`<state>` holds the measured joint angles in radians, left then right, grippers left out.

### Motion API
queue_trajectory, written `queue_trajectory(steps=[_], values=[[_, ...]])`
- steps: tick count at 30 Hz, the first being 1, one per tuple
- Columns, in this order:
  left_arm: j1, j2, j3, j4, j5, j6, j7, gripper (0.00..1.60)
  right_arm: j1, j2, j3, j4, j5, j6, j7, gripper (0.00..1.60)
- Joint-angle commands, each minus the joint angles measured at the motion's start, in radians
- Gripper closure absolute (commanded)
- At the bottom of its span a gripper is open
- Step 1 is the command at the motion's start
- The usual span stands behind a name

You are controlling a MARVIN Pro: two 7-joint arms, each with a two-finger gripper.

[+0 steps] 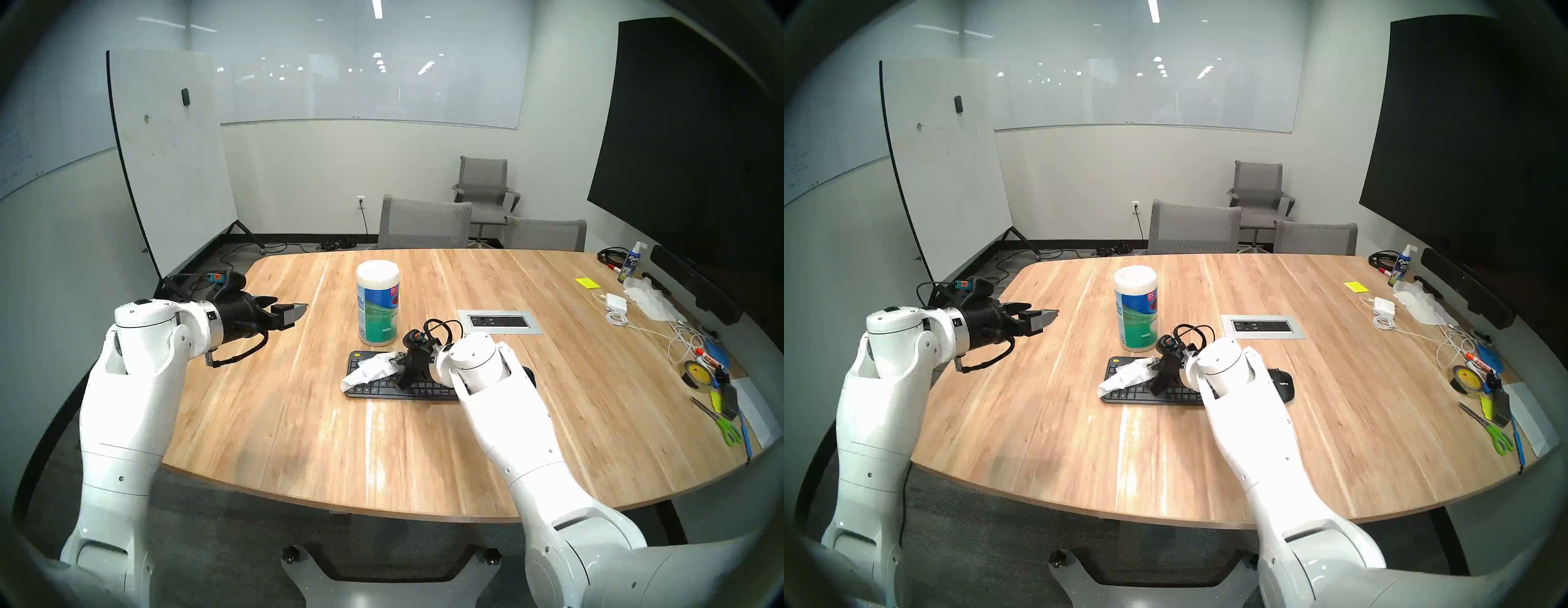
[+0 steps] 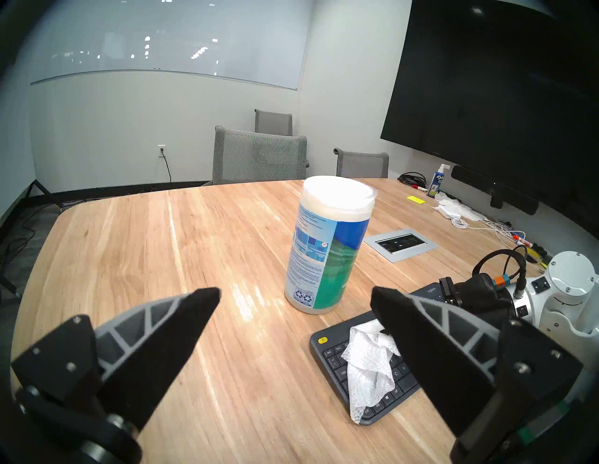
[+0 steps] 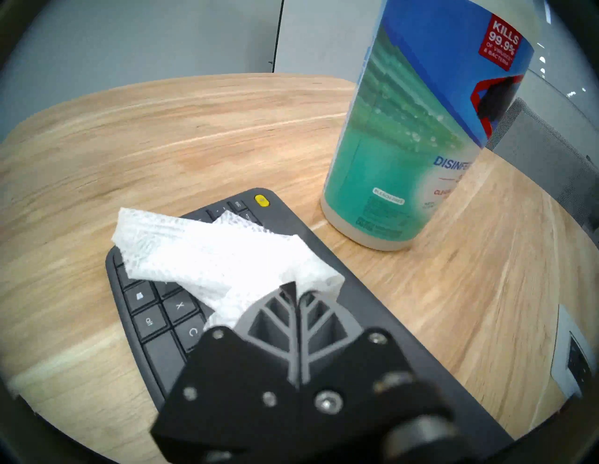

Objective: Wipe the keyboards and mice with a disinfecting wipe, then set the wipe down

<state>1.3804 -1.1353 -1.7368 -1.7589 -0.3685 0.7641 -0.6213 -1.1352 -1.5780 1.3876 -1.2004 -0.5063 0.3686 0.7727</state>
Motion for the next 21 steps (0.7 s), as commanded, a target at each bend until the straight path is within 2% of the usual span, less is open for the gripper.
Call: queue_trajectory(steps=[1, 11, 21], values=[[-0.013, -0.002, -0.003, -0.024, -0.002, -0.004, 0.001, 0.00, 0.045, -0.002, 0.020, 0.044, -0.003, -0.029, -0.045, 1.60], [-0.013, -0.002, -0.003, -0.023, -0.002, -0.004, 0.001, 0.00, 0.140, -0.003, 0.069, 0.182, 0.005, -0.066, -0.089, 1.60], [-0.013, -0.002, -0.003, -0.024, -0.002, -0.004, 0.001, 0.00, 0.180, 0.004, 0.095, 0.240, 0.012, -0.091, -0.099, 1.60]])
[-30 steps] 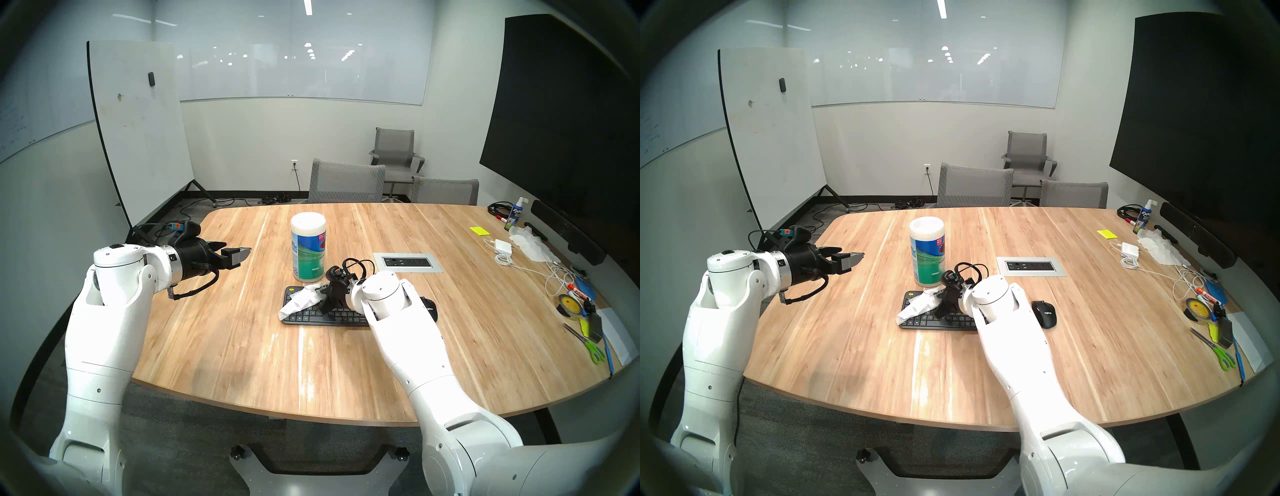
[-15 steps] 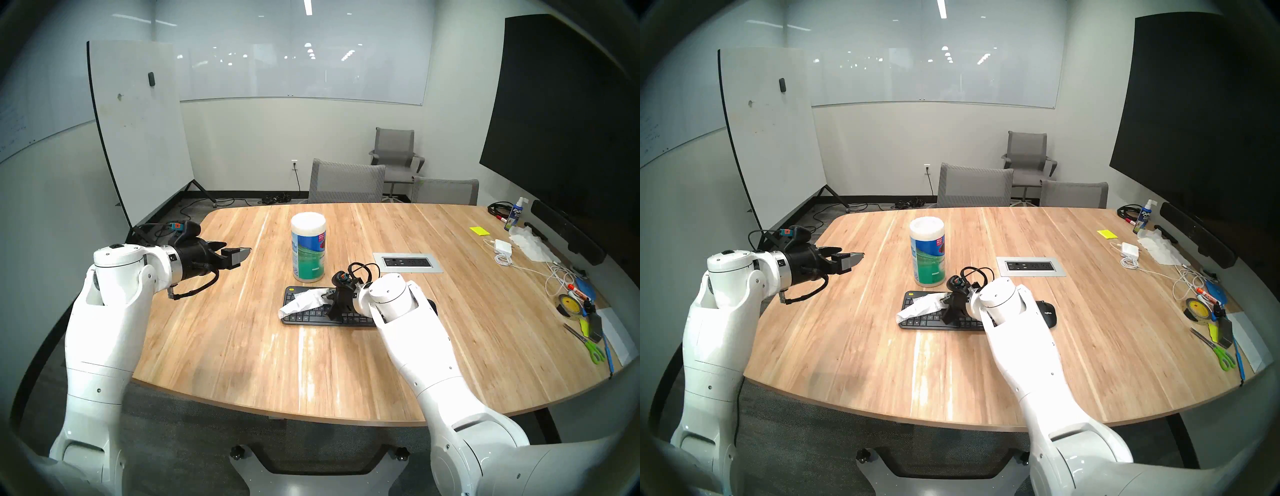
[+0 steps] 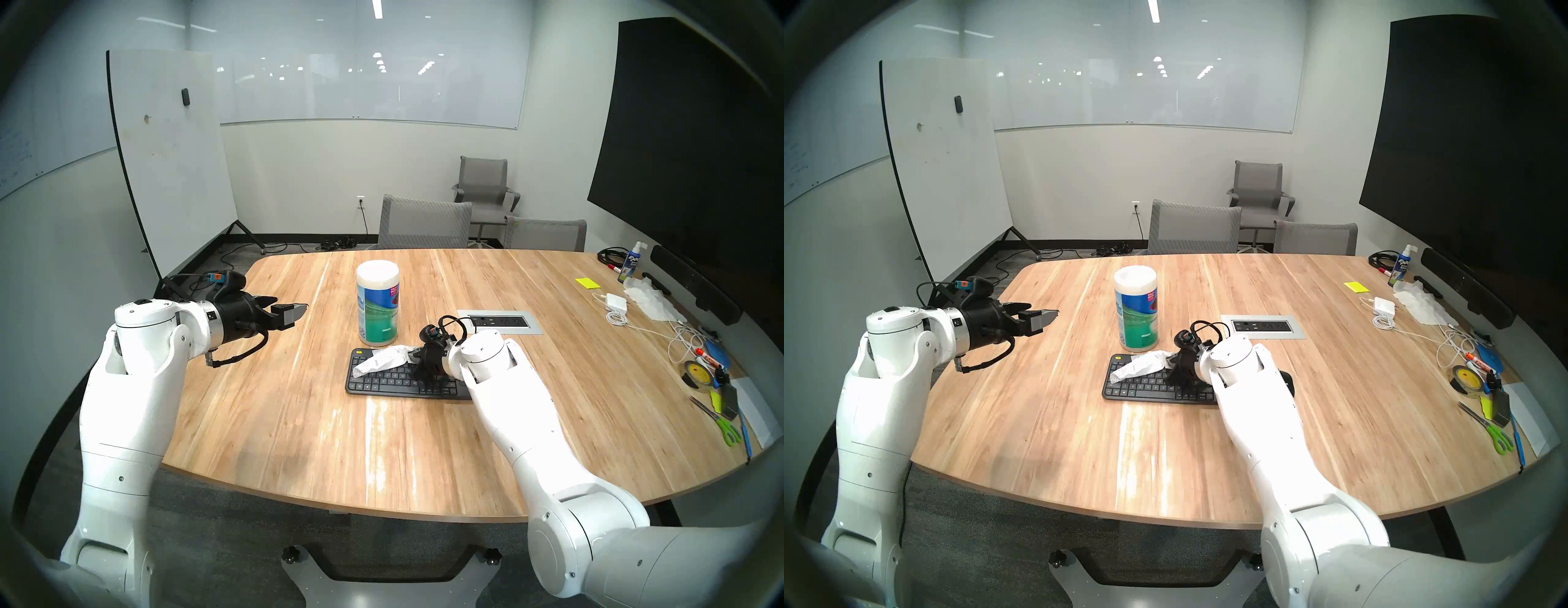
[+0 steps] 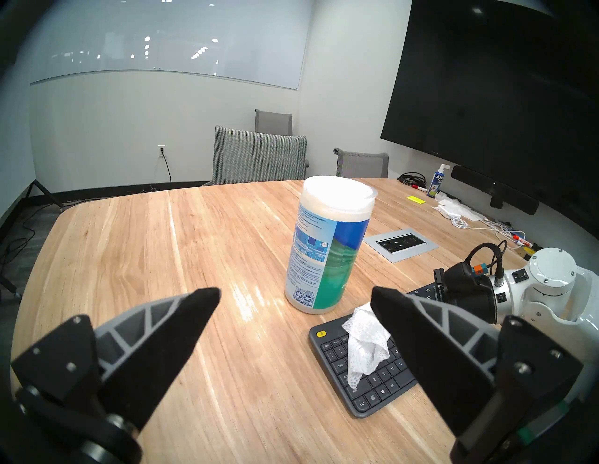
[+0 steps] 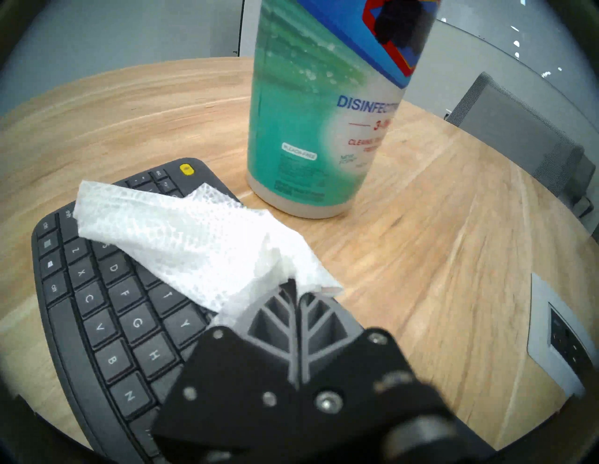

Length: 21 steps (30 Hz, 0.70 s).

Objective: Wipe the keyboards and mice with a disinfecting wipe, then set the wipe down

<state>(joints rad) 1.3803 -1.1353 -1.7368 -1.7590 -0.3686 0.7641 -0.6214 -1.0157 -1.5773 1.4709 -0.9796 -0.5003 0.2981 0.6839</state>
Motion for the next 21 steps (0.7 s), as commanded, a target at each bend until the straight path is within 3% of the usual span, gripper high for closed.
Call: queue_trajectory(steps=[1, 14, 21], values=[[-0.013, -0.002, -0.003, -0.024, -0.002, -0.004, 0.001, 0.00, 0.063, 0.005, 0.014, 0.022, 0.006, -0.022, -0.009, 1.60], [-0.013, -0.002, -0.003, -0.024, -0.002, -0.004, 0.001, 0.00, 0.076, 0.011, 0.035, 0.030, 0.015, -0.027, 0.012, 1.60], [-0.013, -0.002, -0.003, -0.024, -0.002, -0.004, 0.001, 0.00, 0.040, 0.021, 0.042, -0.060, 0.022, 0.001, 0.069, 1.60]])
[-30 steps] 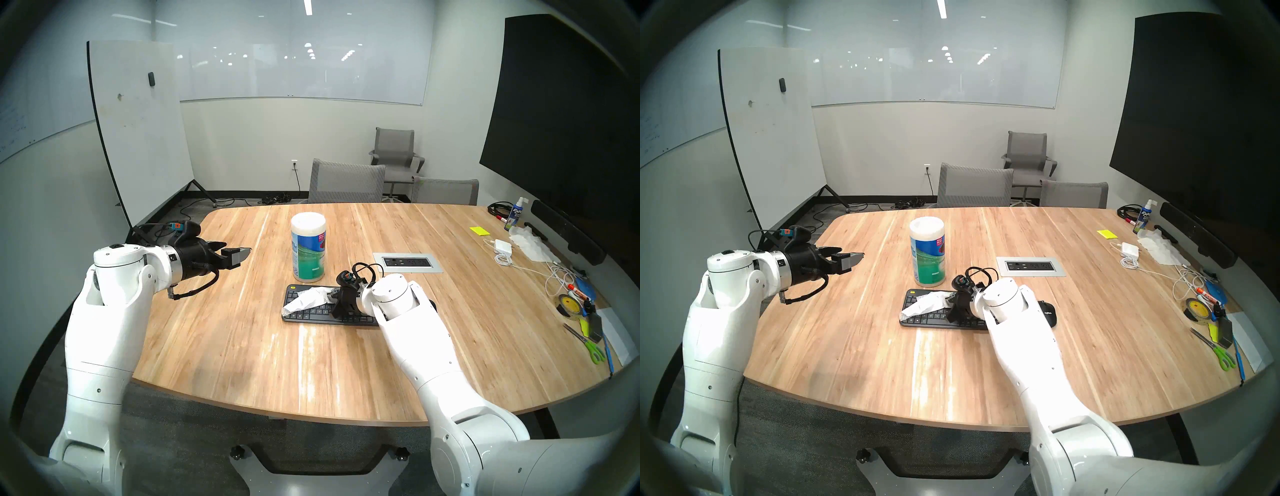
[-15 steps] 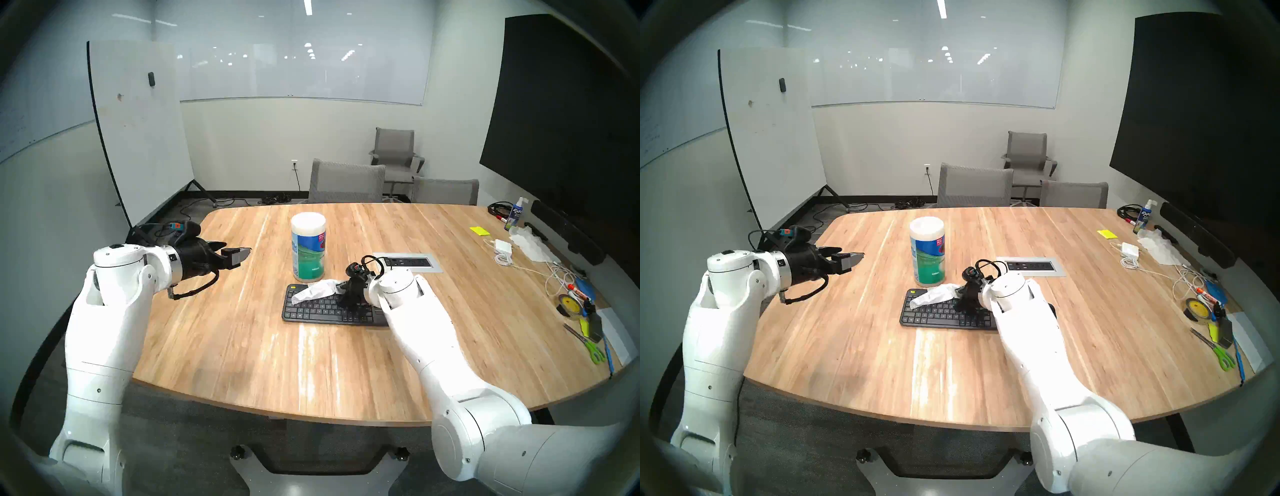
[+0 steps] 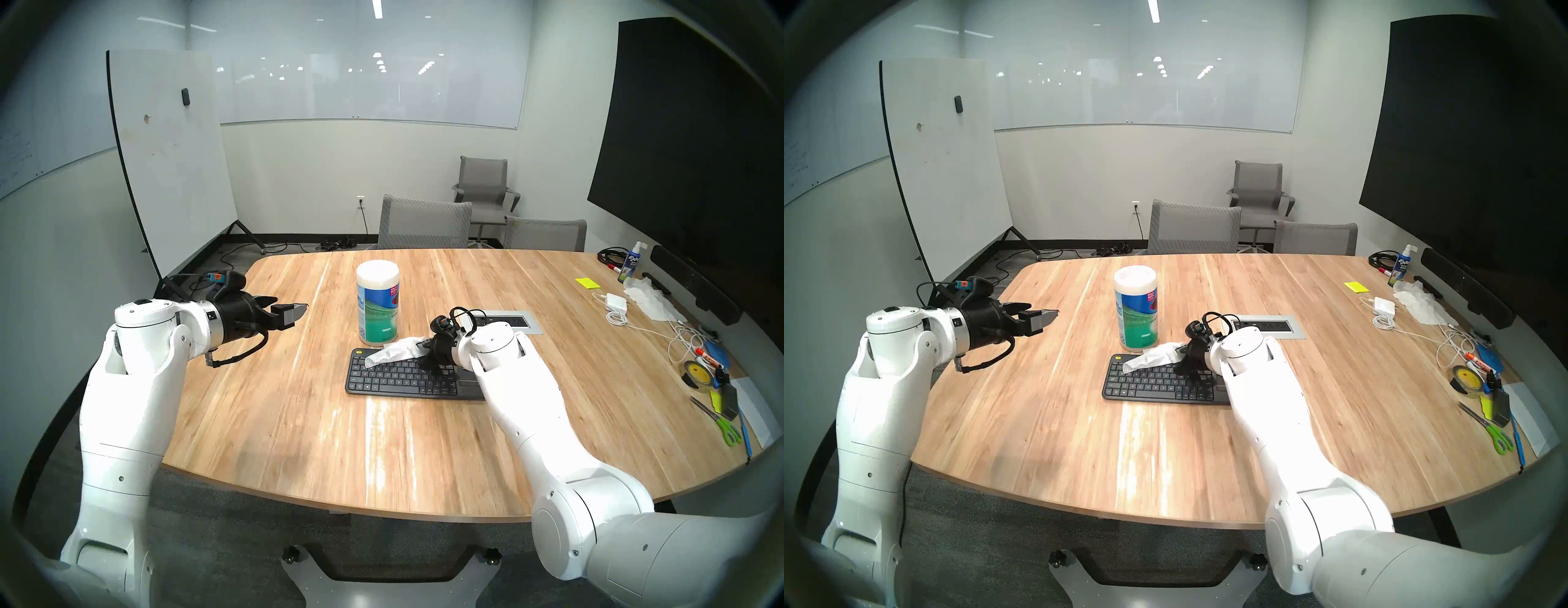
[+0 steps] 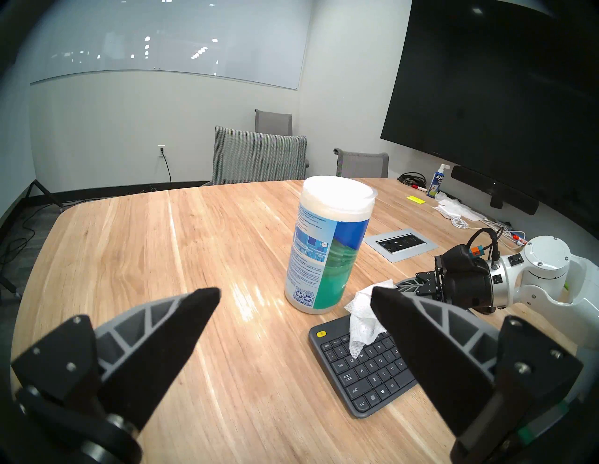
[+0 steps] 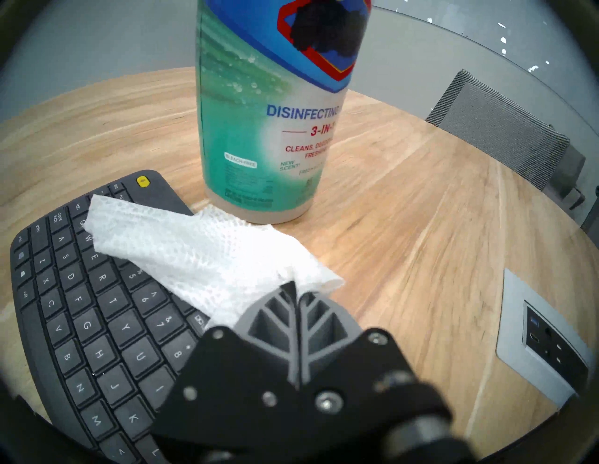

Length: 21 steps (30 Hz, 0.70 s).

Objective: Wipe the keyboards and mice with a disinfecting wipe, then set the wipe down

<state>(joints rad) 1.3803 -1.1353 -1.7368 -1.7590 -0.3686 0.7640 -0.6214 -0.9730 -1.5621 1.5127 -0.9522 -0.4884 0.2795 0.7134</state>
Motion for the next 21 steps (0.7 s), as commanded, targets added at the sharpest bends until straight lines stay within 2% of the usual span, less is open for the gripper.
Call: queue_trajectory(steps=[1, 6, 21], values=[[-0.013, -0.002, -0.003, -0.024, -0.002, -0.004, 0.001, 0.00, -0.008, 0.008, 0.001, -0.099, 0.010, 0.024, 0.046, 1.60], [-0.013, -0.002, -0.003, -0.025, -0.002, -0.004, 0.002, 0.00, -0.035, 0.026, 0.011, -0.148, 0.010, 0.045, 0.080, 1.60], [-0.013, -0.002, -0.003, -0.024, -0.002, -0.004, 0.001, 0.00, -0.048, 0.064, 0.048, -0.157, 0.014, 0.037, 0.112, 1.60]])
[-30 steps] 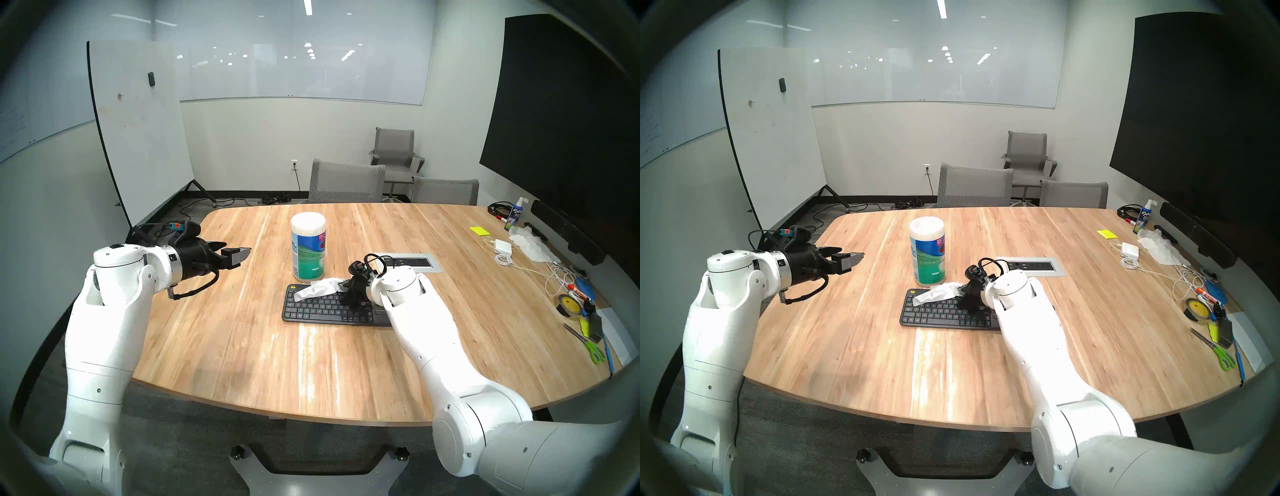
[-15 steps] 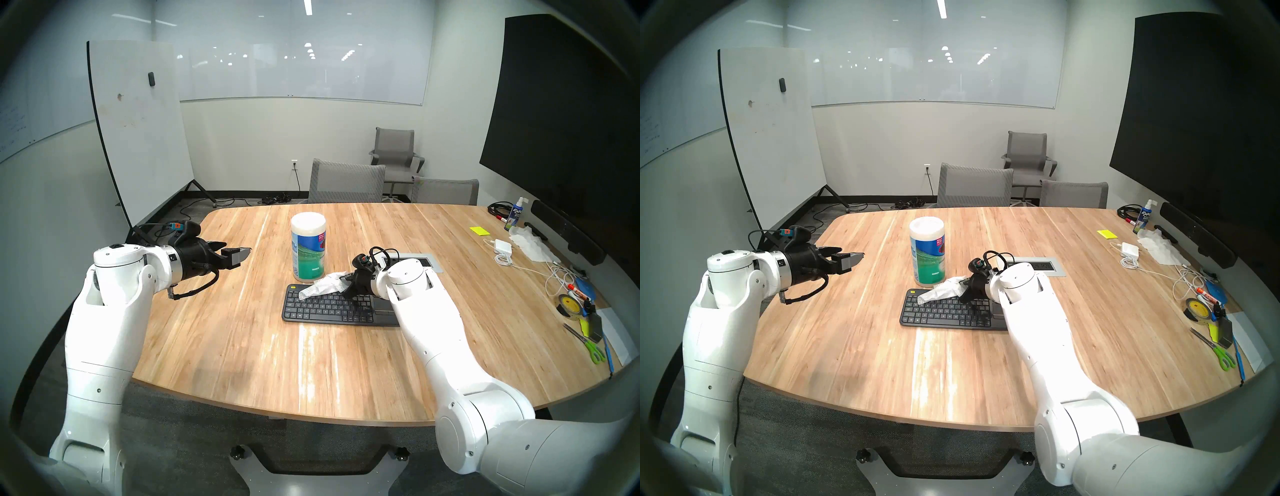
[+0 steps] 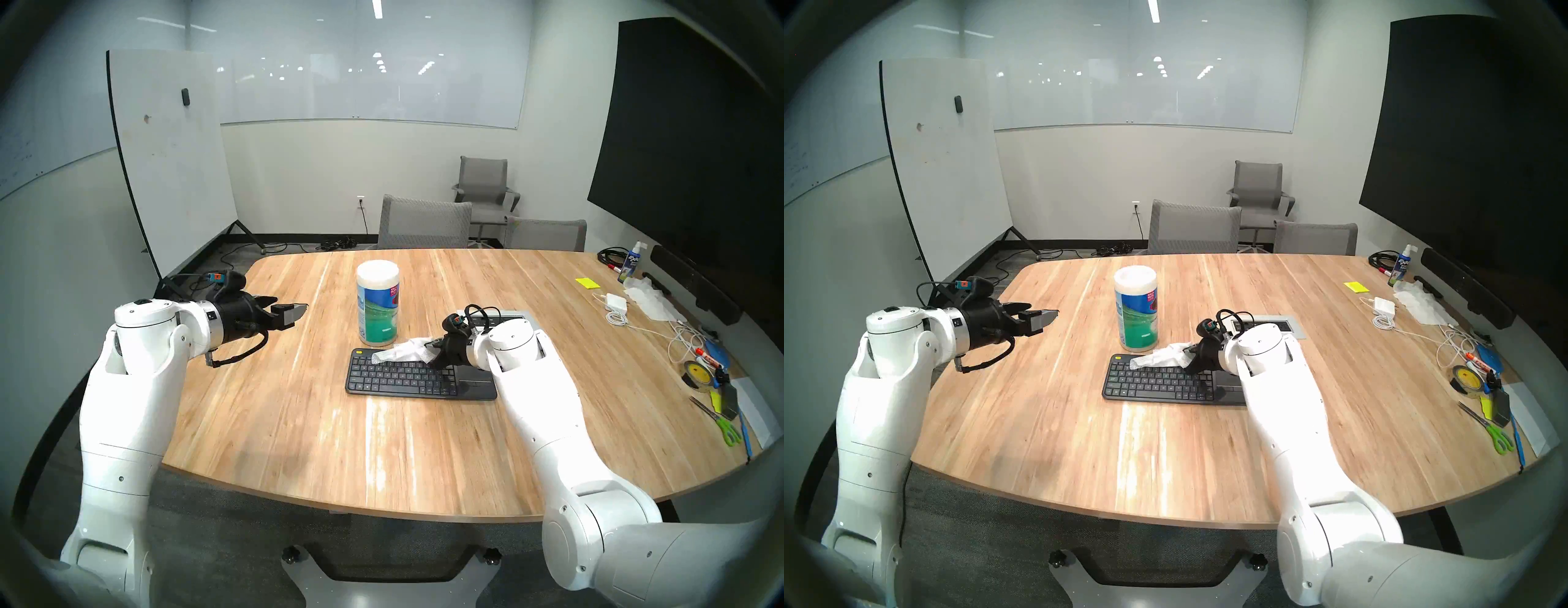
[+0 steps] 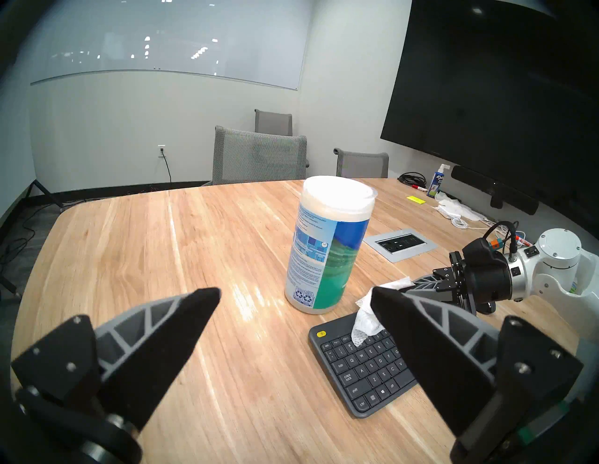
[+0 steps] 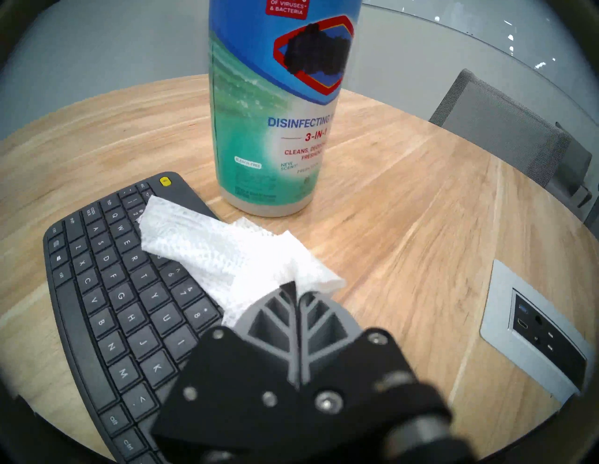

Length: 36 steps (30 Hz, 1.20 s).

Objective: Wipe the keyboards and mice with a disinfecting wipe, then set the wipe down

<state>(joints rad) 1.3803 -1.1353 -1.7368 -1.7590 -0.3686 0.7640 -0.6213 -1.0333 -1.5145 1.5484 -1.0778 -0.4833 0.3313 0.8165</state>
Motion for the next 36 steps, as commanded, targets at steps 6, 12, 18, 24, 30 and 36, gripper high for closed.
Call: queue_trajectory(steps=[6, 12, 18, 24, 30, 36], values=[[-0.013, -0.002, -0.003, -0.024, -0.002, -0.004, 0.002, 0.00, 0.014, 0.028, 0.030, -0.028, 0.012, -0.023, 0.021, 1.60], [-0.013, -0.002, -0.003, -0.024, -0.002, -0.004, 0.002, 0.00, 0.021, 0.040, 0.048, -0.013, 0.014, -0.035, 0.029, 1.60], [-0.013, -0.002, -0.003, -0.024, -0.002, -0.004, 0.001, 0.00, 0.035, 0.056, 0.069, 0.008, 0.020, -0.045, 0.043, 1.60], [-0.013, -0.002, -0.003, -0.024, -0.002, -0.004, 0.001, 0.00, 0.045, 0.073, 0.082, 0.027, 0.022, -0.058, 0.064, 1.60], [-0.013, -0.002, -0.003, -0.024, -0.002, -0.004, 0.001, 0.00, 0.051, 0.086, 0.091, 0.033, 0.022, -0.069, 0.084, 1.60], [-0.013, -0.002, -0.003, -0.024, -0.002, -0.004, 0.001, 0.00, 0.058, 0.100, 0.097, 0.043, 0.020, -0.082, 0.105, 1.60]])
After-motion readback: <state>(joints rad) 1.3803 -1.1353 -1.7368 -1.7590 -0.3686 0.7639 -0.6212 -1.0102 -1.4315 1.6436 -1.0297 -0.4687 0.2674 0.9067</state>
